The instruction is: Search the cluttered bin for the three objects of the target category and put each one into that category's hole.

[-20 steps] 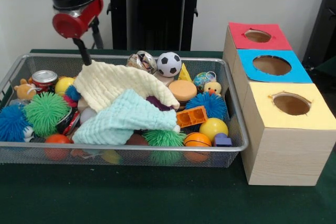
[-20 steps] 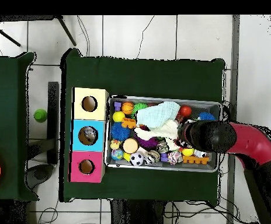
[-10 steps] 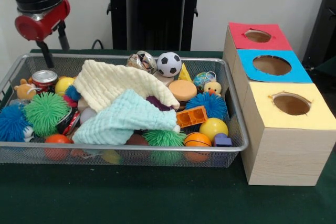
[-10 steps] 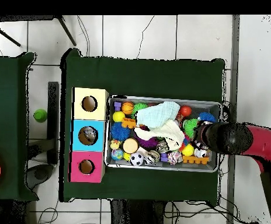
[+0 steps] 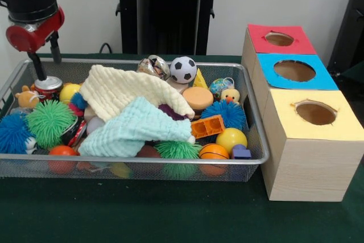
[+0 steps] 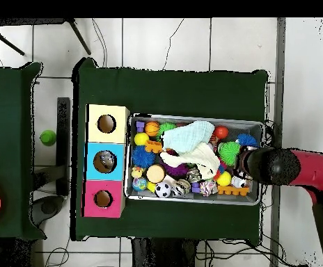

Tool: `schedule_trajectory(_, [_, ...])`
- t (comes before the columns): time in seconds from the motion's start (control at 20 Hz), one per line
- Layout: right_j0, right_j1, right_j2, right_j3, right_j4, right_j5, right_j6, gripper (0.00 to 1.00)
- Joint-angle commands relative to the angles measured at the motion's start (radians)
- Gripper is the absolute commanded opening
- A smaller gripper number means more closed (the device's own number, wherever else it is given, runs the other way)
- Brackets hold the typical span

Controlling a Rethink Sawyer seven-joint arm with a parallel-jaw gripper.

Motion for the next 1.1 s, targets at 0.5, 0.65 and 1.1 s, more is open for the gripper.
schedule_trajectory(0.5, [0.031, 0.036, 0.034, -0.042, -0.180, 0.025, -0.244, 1.00])
schedule_trajectory(0.65, [0.032, 0.039, 0.039, -0.035, -0.180, 0.019, -0.225, 1.00])
schedule_trajectory(1.1, [0.012, 0.054, 0.057, -0.028, -0.208, -0.070, -0.200, 1.00])
